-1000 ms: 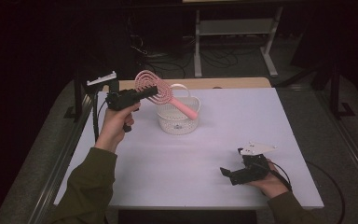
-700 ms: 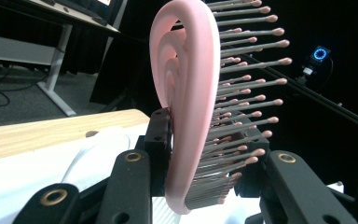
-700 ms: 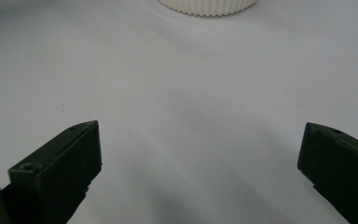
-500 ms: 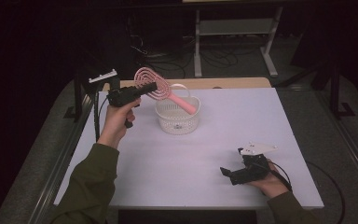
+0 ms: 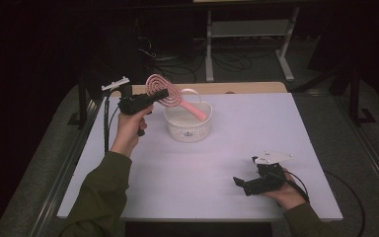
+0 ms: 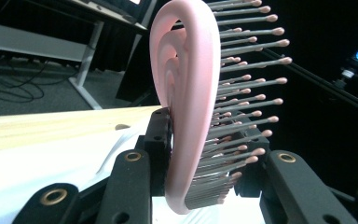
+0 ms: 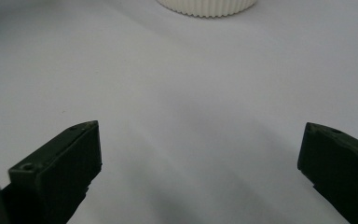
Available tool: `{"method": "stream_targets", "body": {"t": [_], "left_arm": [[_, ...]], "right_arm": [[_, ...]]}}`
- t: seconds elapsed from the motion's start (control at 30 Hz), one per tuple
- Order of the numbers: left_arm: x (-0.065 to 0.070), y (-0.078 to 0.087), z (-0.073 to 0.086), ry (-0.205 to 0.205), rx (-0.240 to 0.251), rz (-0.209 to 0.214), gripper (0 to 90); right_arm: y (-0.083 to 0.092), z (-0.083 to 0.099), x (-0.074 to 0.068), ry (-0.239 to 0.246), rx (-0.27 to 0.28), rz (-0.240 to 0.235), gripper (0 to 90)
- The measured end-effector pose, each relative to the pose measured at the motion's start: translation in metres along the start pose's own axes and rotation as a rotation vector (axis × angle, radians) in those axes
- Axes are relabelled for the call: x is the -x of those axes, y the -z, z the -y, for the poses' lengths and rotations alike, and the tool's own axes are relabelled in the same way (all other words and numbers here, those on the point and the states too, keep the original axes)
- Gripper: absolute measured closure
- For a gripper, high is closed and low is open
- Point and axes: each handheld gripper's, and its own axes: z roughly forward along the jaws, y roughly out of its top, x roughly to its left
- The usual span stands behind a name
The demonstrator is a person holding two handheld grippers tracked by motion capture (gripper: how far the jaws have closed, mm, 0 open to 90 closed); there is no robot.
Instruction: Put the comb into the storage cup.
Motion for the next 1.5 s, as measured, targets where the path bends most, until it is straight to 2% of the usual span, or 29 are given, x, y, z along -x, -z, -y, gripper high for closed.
{"method": "stream_targets", "body": {"t": [0.27, 0.6, 0.9, 1.13, 1.5], "left_arm": [[-0.009, -0.006, 0.014, 0.026, -0.015, -0.040, 64.9], [-0.015, -0.013, 0.028, 0.054, -0.033, -0.058, 64.8], [-0.015, -0.022, 0.037, 0.049, -0.061, -0.077, 64.8], [-0.015, -0.027, 0.043, 0.061, -0.071, -0.082, 64.7], [-0.018, -0.027, 0.046, 0.064, -0.082, -0.087, 64.4]], "right_arm": [[0.000, 0.000, 0.000, 0.001, 0.001, -0.001, 0.0], [0.000, 0.000, 0.000, 0.003, 0.003, -0.003, 0.0], [0.000, 0.000, -0.001, 0.002, 0.004, -0.004, 0.0], [0.000, 0.000, -0.001, 0.001, 0.006, -0.004, 0.0], [0.000, 0.000, -0.001, 0.002, 0.005, -0.004, 0.0]]}}
